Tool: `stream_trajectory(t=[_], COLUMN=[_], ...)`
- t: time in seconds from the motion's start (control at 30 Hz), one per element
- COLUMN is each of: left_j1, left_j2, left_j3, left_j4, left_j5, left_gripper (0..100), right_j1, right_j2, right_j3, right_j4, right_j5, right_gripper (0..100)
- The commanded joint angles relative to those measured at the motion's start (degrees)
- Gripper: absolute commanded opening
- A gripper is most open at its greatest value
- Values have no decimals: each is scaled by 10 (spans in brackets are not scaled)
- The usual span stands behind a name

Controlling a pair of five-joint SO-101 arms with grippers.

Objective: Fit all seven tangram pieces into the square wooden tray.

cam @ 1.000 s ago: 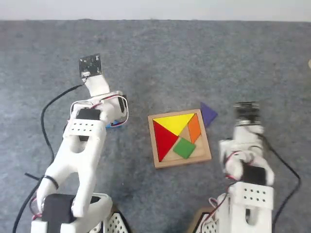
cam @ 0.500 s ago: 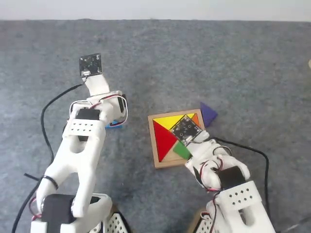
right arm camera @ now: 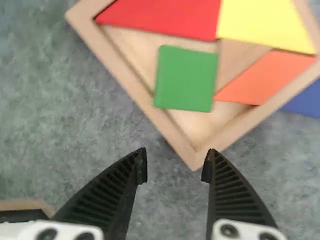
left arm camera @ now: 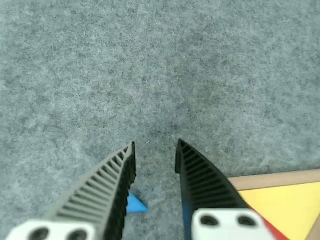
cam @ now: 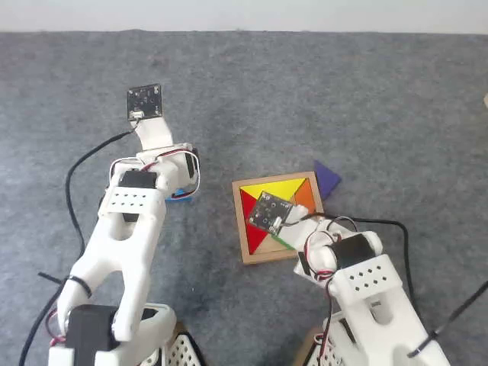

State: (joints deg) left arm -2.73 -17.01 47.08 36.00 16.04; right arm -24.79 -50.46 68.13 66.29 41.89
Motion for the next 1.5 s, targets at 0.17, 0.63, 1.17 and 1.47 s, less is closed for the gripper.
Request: stream_trajectory(t=[0.17, 0.63, 1.17, 1.47], left_j1=[0, 4, 4, -1], left_j2=[-28, -28, -27, -27], left_j3=[-2, -1, -1, -24], left_j4=[-14, -14, -12, 28], left_j5=[-11, -11, -21, -47], left_gripper=[138, 138, 138, 138], right_j1=[0, -30, -42, 162], right_j2=[53, 203, 160, -20], right_j3=[4, -79, -113, -20], right_j4=[-68, -153, -145, -119], right_j5=[-4, -42, -129, -153], right_gripper=[190, 190, 190, 190])
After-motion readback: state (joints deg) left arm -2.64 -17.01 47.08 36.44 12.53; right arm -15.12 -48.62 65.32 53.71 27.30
